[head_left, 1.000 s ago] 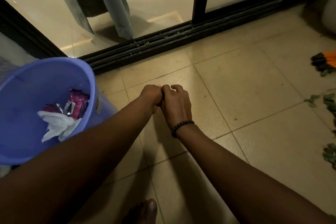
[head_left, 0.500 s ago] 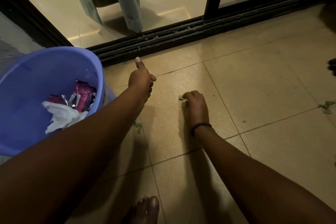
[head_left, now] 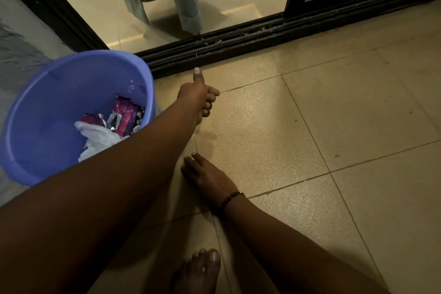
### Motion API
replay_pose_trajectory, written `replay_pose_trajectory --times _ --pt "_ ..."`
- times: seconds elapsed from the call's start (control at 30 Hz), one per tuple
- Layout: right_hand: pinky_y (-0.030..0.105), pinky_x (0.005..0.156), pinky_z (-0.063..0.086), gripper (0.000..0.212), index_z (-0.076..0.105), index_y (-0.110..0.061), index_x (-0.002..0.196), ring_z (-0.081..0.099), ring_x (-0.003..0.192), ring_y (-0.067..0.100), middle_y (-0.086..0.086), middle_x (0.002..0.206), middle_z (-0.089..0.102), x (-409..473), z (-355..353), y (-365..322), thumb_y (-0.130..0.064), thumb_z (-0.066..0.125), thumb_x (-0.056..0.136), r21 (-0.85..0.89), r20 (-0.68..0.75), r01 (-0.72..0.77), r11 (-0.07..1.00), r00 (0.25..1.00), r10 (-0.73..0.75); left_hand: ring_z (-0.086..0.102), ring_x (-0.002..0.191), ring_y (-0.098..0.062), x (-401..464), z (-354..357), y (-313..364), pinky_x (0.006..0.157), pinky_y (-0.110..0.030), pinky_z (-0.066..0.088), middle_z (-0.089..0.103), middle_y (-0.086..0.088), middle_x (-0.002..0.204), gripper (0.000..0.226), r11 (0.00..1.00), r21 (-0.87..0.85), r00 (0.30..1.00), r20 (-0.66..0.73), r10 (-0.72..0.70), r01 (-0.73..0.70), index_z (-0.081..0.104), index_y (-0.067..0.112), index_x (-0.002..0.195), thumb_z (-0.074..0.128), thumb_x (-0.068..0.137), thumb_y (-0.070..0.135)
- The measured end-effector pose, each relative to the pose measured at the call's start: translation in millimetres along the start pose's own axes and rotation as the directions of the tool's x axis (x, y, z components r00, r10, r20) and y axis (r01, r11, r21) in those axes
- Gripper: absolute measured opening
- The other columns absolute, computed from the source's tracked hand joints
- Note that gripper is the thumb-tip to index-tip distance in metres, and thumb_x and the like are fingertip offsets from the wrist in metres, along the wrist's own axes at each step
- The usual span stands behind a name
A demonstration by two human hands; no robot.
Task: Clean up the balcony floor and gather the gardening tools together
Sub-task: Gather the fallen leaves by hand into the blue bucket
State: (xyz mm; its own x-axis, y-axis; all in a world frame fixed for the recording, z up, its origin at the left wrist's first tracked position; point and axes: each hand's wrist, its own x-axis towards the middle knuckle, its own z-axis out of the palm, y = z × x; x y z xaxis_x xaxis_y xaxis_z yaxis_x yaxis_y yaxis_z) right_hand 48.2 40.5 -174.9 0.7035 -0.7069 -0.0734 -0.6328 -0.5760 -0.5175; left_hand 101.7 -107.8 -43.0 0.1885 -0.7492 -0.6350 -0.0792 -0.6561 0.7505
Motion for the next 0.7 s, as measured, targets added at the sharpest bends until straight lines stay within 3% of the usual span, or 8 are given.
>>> replay_pose_trajectory --times 0.07,0.13,0.27,0.37,0.43,0.5,0.6,0.7 --pt "0.043 0.088 0.052 0.075 0.051 -0.005 0.137 0.046 0.125 0.032 0.014 0.144 0.044 -19 -7 14 -0.039 0.007 0.086 -0.062 0.042 0.068 0.996 0.997 -0.066 0.028 0.040 -0.006 -1 -3 -4 0.036 -0.012 0.024 0.038 0.003 0.056 0.074 0.999 -0.002 0.999 0.017 -0.039 0.039 0.063 0.006 0.084 0.015 0.104 0.059" --pt "0.030 0.063 0.051 0.048 0.063 -0.006 0.116 0.052 0.096 0.022 0.010 0.118 0.057 -43 -28 26 -0.026 0.023 0.095 -0.158 -0.012 0.148 0.976 0.988 -0.151 0.026 0.042 -0.007 -2 -6 -7 0.038 -0.013 0.024 0.035 0.004 0.056 0.075 0.997 0.019 0.997 0.037 -0.070 0.069 0.063 0.006 0.085 0.014 0.103 0.060" --pt "0.031 0.071 0.051 0.015 0.067 -0.009 0.102 0.056 0.089 0.020 0.006 0.100 0.061 -57 -66 75 -0.013 0.054 0.095 -0.089 -0.269 -0.180 0.980 0.951 0.150 0.024 0.046 -0.007 -4 0 -10 0.038 -0.017 0.023 0.034 0.004 0.057 0.074 0.998 0.025 0.995 0.079 -0.059 0.057 0.062 0.006 0.086 0.014 0.104 0.059" --pt "0.023 0.083 0.049 0.016 0.073 -0.013 0.092 0.062 0.094 0.016 0.003 0.097 0.069 -57 -108 116 -0.003 0.062 0.088 0.342 -0.422 -0.549 0.762 0.635 0.647 0.026 0.047 -0.007 -5 13 -10 0.037 -0.016 0.023 0.035 0.002 0.060 0.073 0.999 -0.008 0.991 0.124 -0.051 0.053 0.062 0.006 0.089 0.014 0.104 0.058" --pt "0.022 0.091 0.051 0.019 0.075 -0.017 0.090 0.065 0.092 0.008 -0.004 0.096 0.073 -58 -139 129 -0.001 0.066 0.086 0.753 -0.295 -0.462 0.468 0.400 0.868 0.028 0.049 -0.008 -6 28 -9 0.037 -0.015 0.024 0.038 0.001 0.062 0.073 0.998 -0.023 0.985 0.160 -0.058 0.062 0.061 0.005 0.089 0.013 0.104 0.058" --pt "0.026 0.094 0.053 0.018 0.076 -0.020 0.090 0.068 0.094 0.006 -0.006 0.096 0.075 -58 -162 120 -0.004 0.069 0.085 0.916 -0.222 -0.218 0.336 0.422 0.879 0.031 0.050 -0.008 -9 46 -8 0.037 -0.015 0.025 0.041 0.000 0.063 0.074 0.996 -0.034 0.975 0.206 -0.076 0.085 0.061 0.005 0.091 0.013 0.104 0.059" --pt "0.023 0.088 0.055 0.017 0.076 -0.018 0.097 0.068 0.094 0.004 -0.007 0.096 0.075 -56 -182 90 -0.006 0.068 0.087 0.892 -0.305 -0.110 0.439 0.570 0.763 0.038 0.049 -0.010 -15 78 -1 0.041 -0.019 0.028 0.050 -0.005 0.066 0.077 0.990 -0.071 0.947 0.306 -0.094 0.121 0.061 0.003 0.098 0.013 0.102 0.062" --pt "0.014 0.079 0.054 0.021 0.073 -0.020 0.104 0.067 0.091 0.001 -0.008 0.096 0.073 -54 -186 80 -0.006 0.064 0.090 0.668 -0.532 -0.203 0.716 0.544 0.649 0.056 0.063 -0.016 -21 111 -1 0.055 -0.026 0.047 0.059 -0.010 0.083 0.069 0.981 -0.177 0.957 0.289 -0.026 0.080 0.062 0.006 0.099 0.021 0.102 0.061"
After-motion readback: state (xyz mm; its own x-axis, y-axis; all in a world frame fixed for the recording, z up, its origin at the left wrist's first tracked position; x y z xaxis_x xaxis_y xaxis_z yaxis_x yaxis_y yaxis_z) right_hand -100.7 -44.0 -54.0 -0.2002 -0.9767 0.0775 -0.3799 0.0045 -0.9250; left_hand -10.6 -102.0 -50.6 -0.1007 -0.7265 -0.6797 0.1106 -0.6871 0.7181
